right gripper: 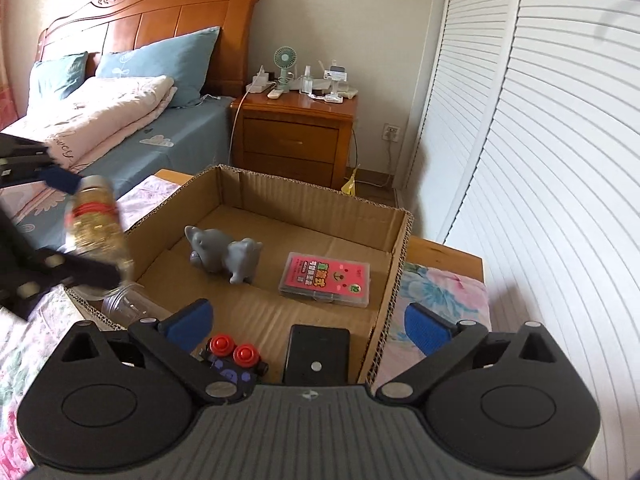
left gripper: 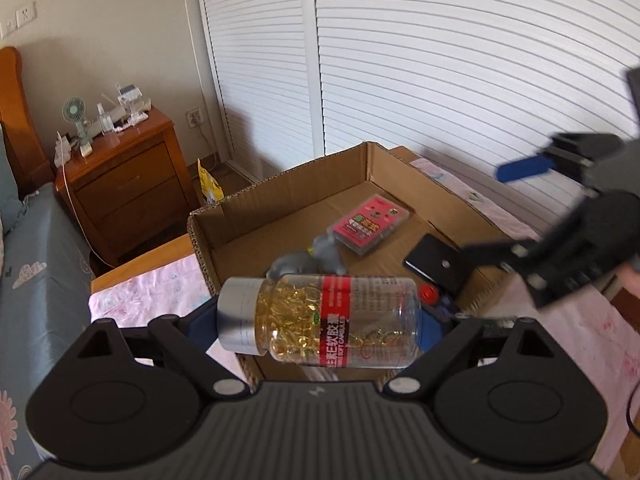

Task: Organize rigid objects
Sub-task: 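Carry the jar into the box and open the left tool while the right tool drops the device there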

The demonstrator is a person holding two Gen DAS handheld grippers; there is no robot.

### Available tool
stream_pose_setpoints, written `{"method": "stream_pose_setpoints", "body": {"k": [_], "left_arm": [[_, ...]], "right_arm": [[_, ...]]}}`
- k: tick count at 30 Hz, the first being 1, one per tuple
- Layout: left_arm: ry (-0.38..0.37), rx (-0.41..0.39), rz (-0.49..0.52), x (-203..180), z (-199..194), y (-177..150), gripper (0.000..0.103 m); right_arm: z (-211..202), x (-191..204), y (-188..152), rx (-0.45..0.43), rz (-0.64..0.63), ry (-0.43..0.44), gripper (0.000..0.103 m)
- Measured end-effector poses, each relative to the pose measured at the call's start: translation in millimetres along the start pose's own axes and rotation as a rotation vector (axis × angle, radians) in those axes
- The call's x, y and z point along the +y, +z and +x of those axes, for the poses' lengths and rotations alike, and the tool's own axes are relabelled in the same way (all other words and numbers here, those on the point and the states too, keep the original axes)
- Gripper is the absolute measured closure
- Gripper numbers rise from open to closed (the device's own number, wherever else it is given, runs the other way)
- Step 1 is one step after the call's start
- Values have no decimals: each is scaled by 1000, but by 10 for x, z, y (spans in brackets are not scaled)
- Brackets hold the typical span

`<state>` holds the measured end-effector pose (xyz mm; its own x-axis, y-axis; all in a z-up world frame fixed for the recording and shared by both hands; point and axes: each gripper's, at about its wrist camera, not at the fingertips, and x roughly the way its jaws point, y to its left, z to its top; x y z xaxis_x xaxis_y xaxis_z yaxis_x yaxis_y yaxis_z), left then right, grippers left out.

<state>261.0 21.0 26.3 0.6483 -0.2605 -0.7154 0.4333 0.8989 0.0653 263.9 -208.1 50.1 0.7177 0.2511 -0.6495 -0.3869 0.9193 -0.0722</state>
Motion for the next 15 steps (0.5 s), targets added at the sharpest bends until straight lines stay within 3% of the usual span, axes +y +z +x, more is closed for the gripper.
{"method": "stream_pose_setpoints", "body": {"k": [6, 15], "left_arm": [[32, 13, -54, 32, 243, 126, 7], [79, -23, -68, 6, 106, 61, 2]], "right_arm": [[-124, 8, -36, -14, -8, -9, 0], [-187, 33, -123, 13, 13, -41, 0]]}}
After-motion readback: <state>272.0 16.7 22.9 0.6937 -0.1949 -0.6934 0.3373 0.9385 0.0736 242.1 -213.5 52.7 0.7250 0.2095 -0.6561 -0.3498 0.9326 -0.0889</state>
